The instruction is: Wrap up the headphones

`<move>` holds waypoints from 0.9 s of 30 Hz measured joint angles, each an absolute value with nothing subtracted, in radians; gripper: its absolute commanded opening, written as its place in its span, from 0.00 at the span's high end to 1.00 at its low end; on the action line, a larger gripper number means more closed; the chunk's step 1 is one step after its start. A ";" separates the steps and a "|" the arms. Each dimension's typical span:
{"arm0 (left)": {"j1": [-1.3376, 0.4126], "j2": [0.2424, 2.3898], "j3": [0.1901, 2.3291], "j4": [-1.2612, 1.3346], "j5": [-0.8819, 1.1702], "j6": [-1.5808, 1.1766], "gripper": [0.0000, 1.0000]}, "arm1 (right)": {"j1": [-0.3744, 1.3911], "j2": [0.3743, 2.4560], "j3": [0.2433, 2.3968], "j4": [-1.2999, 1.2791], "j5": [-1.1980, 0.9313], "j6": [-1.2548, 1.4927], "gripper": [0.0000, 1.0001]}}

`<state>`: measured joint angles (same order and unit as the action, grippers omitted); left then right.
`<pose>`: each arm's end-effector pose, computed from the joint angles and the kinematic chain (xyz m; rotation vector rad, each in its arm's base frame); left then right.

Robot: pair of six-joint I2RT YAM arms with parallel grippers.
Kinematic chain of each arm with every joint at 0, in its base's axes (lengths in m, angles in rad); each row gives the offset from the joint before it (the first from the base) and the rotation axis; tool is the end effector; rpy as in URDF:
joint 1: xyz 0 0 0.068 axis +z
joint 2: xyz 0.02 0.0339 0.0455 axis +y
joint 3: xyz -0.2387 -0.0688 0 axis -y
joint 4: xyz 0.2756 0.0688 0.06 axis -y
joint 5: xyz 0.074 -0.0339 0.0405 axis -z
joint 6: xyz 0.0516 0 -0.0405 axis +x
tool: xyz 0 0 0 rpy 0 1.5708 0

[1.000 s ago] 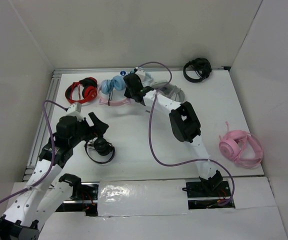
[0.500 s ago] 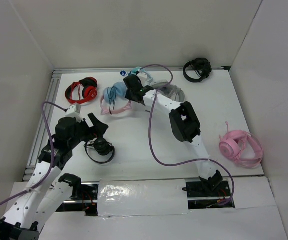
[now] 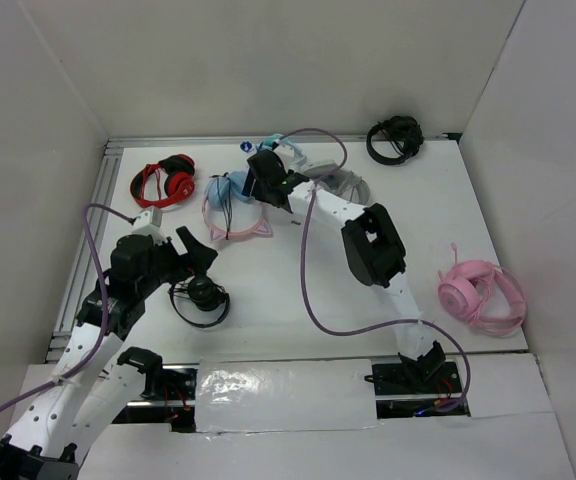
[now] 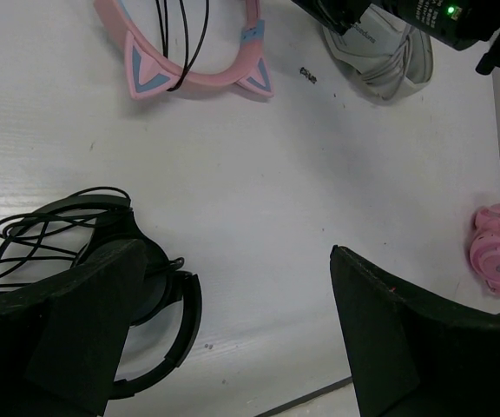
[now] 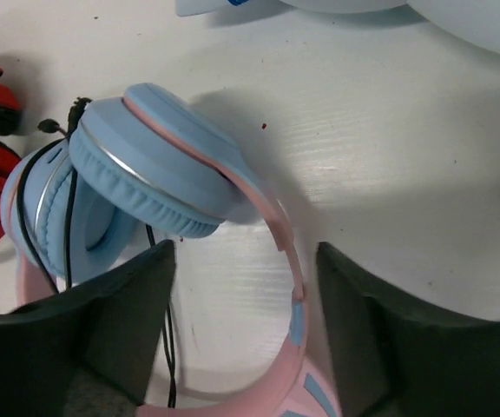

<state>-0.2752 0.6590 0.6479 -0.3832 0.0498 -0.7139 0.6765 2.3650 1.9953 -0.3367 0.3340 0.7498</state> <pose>0.2143 -0.0632 0.2684 -0.4089 1.9891 -0.6873 0.4491 0.3388 0.1575 0.2577 2.2456 0.3928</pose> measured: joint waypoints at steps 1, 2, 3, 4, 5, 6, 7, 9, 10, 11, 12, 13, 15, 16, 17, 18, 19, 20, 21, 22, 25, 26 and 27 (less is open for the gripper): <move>-0.275 0.659 0.648 -0.383 0.052 -0.714 0.01 | 0.678 2.346 1.973 -0.323 0.332 0.741 0.12; -0.275 0.660 0.648 -0.383 0.056 -0.714 0.01 | 0.680 2.320 1.949 -0.320 0.333 0.735 0.04; -0.275 0.661 0.648 -0.384 0.059 -0.714 0.01 | 0.682 2.287 1.918 -0.307 0.336 0.726 0.00; -0.275 0.664 0.648 -0.384 0.064 -0.714 0.01 | 0.684 2.245 1.873 -0.287 0.337 0.717 0.00; -0.275 0.666 0.648 -0.384 0.068 -0.714 0.01 | 0.686 2.194 1.826 -0.272 0.339 0.710 0.00; -0.275 0.669 0.648 -0.386 0.072 -0.714 0.01 | 0.688 2.146 1.782 -0.253 0.342 0.706 0.00; -0.275 0.671 0.649 -0.389 0.076 -0.714 0.01 | 0.690 2.075 1.716 -0.218 0.346 0.700 0.00; -0.275 0.673 0.652 -0.397 0.083 -0.715 0.01 | 0.690 1.925 1.588 -0.172 0.352 0.686 0.00; -0.275 0.673 0.657 -0.402 0.085 -0.715 0.01 | 0.688 1.841 1.524 -0.141 0.355 0.679 0.00; -0.275 0.673 0.662 -0.405 0.087 -0.715 0.01 | 0.687 1.765 1.469 -0.126 0.358 0.669 0.00; -0.275 0.673 0.669 -0.408 0.088 -0.717 0.01 | 0.684 1.679 1.411 -0.107 0.364 0.658 0.00; -0.275 0.673 0.676 -0.413 0.088 -0.720 0.01 | 0.681 1.598 1.362 -0.104 0.376 0.649 0.00; -0.275 0.673 0.693 -0.427 0.086 -0.735 0.01 | 0.673 1.435 1.261 -0.089 0.410 0.629 0.00; -0.275 0.674 0.701 -0.432 0.084 -0.739 0.01 | 0.670 1.356 1.213 -0.090 0.426 0.624 0.00; -0.275 0.675 0.710 -0.442 0.082 -0.742 0.01 | 0.667 1.275 1.152 -0.086 0.447 0.618 0.00; -0.275 0.677 0.723 -0.454 0.080 -0.744 0.01 | 0.663 1.184 1.081 -0.089 0.475 0.618 0.00; -0.275 0.677 0.731 -0.461 0.079 -0.745 0.01 | 0.660 1.108 1.024 -0.099 0.500 0.620 0.00; -0.275 0.677 0.740 -0.471 0.076 -0.748 0.01 | 0.660 1.052 0.931 -0.119 0.533 0.629 0.00; -0.275 0.677 0.748 -0.476 0.075 -0.755 0.01 | 0.658 0.966 0.905 -0.134 0.545 0.632 0.00; -0.275 0.677 0.753 -0.479 0.073 -0.760 0.01 | 0.658 0.900 0.860 -0.148 0.566 0.640 0.00; -0.275 0.677 0.756 -0.484 0.072 -0.766 0.01 | 0.656 0.748 0.751 -0.209 0.624 0.670 0.00; -0.275 0.677 0.756 -0.490 0.072 -0.767 0.01 | 0.656 0.702 0.721 -0.226 0.643 0.681 0.00; -0.275 0.676 0.756 -0.496 0.072 -0.769 0.01 | 0.656 0.657 0.694 -0.239 0.659 0.688 0.00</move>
